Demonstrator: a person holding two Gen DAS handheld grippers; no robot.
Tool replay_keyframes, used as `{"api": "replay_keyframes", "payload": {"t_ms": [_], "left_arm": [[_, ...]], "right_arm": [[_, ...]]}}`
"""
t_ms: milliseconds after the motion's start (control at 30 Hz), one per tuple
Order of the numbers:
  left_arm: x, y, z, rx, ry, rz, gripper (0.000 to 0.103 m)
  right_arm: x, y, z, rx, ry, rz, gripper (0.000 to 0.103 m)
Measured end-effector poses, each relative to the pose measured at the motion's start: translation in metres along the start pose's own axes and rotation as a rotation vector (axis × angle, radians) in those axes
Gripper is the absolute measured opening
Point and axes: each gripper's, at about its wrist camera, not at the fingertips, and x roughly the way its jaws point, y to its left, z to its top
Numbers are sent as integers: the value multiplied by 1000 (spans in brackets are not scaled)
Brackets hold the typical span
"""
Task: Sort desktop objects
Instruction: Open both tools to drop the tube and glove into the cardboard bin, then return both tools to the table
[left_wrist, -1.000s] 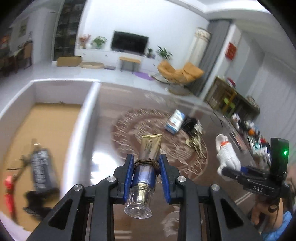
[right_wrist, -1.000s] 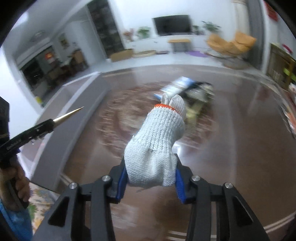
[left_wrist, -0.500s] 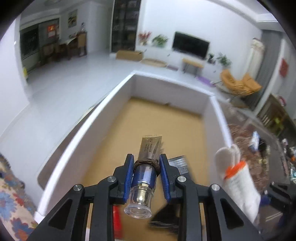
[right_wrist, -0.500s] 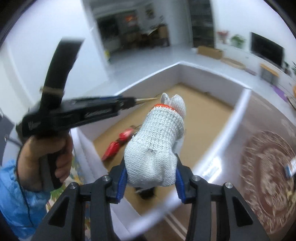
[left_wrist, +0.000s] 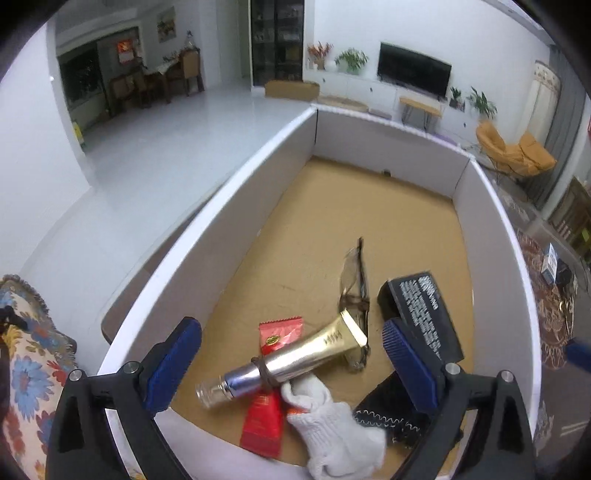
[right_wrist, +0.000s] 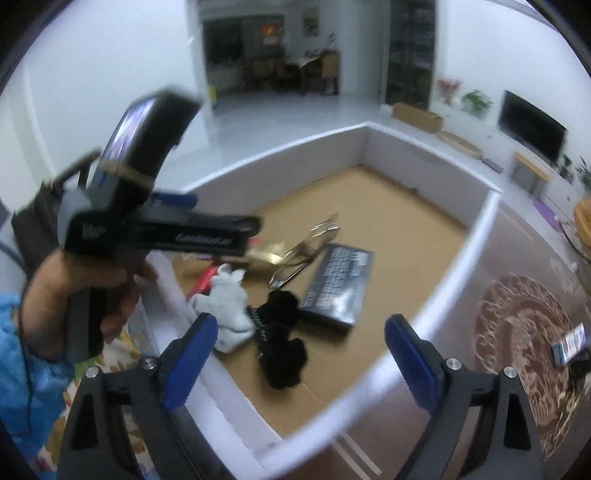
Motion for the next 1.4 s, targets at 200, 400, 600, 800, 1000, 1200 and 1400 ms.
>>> {"api": "replay_keyframes", "payload": {"t_ms": [200, 400, 600, 800, 1000, 1200, 1400], "left_arm": [[-44, -37, 6, 6, -149, 1, 100], [-104, -119, 8, 102, -263, -173, 102], [-137, -232, -15, 261, -252, -392, 103], [-82, -332, -69, 358, -56, -485, 103], [4, -391, -103, 467, 19, -336, 103], [48, -410, -92, 451, 28, -309, 103], [64, -415, -99, 447, 31, -301, 103]], "right_arm": [[-67, -74, -43, 156, -164, -112, 101], [-97, -192, -118, 322, -129, -378, 103], [-120, -301, -225, 526, 7, -590, 103], [-145, -353, -287, 694, 53, -636, 103], [-122, -348, -290, 659, 86, -606, 103], [-109, -353, -290, 653, 93, -578, 103], [-108, -350, -291, 654, 93, -584, 103]]}}
